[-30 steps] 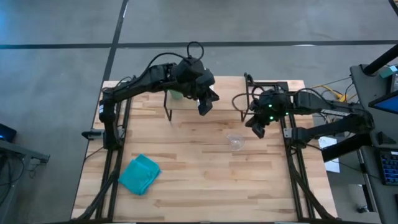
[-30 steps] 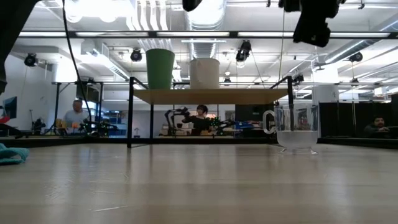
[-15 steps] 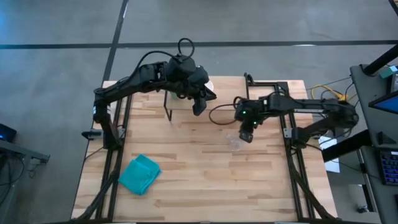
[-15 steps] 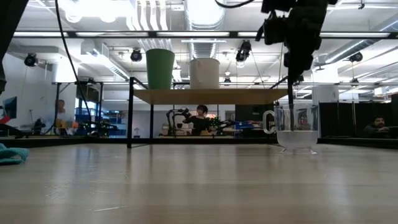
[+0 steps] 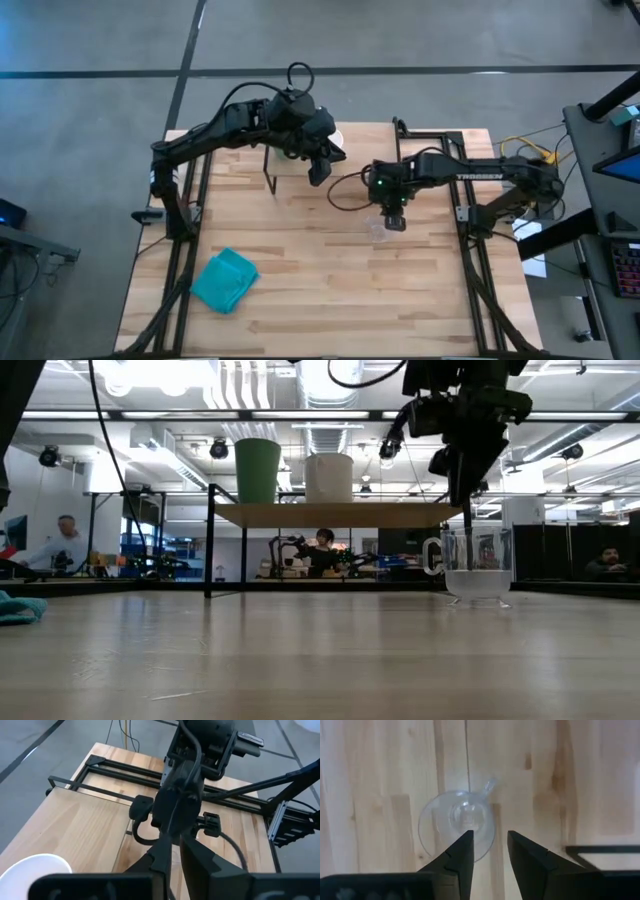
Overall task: Stack small to large cups/mugs on shelf
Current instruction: Put the transparent cup on the shelf
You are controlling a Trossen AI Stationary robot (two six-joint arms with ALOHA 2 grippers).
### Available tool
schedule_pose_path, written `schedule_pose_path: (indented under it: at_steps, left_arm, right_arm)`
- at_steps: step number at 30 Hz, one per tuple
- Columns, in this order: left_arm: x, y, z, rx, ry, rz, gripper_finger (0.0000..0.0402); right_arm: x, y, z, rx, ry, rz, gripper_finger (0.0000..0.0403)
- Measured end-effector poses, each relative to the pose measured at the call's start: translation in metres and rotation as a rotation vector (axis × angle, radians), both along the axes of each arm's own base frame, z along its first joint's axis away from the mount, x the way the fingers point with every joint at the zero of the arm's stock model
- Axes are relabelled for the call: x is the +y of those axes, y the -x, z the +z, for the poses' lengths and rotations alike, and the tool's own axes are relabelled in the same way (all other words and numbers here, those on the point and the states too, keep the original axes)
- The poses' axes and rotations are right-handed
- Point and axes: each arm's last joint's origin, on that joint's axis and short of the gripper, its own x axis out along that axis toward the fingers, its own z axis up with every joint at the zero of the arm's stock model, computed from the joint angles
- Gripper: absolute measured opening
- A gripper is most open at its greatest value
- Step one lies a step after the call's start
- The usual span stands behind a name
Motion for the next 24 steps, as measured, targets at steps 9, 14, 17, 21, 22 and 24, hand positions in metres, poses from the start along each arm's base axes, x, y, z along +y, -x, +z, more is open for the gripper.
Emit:
schedule_pose_path:
  at_steps: [9,14,17,21,22,24]
  left_arm:
    - [0.0,0.0,0.0,-0.001,0.0,-0.001,0.0024]
    - [0.0,0.0,0.0,-0.001,-0.001,-0.001,0.0024]
    - [0.0,0.0,0.0,-0.001,0.0,-0.001,0.0024]
    - [0.0,0.0,0.0,-0.001,0.0,-0.001,0.0024]
    - [0.0,0.0,0.0,-0.001,0.0,-0.001,0.0024]
    - [0.0,0.0,0.0,-0.001,0.0,-0.001,0.0024]
  right_arm:
    - [0.014,0.001,0.0,0.028,-0.134,-0.029,0.0104]
    - [0.03,0.002,0.003,0.022,-0.138,0.016,0.0098]
    - [0.038,0.002,0.003,0.028,-0.143,0.031,0.0095]
    - [0.049,0.002,0.003,0.032,-0.143,0.067,0.0096]
    - [0.052,0.002,0.003,0.031,-0.141,0.081,0.0096]
    - [0.056,0.002,0.003,0.027,-0.137,0.105,0.0094]
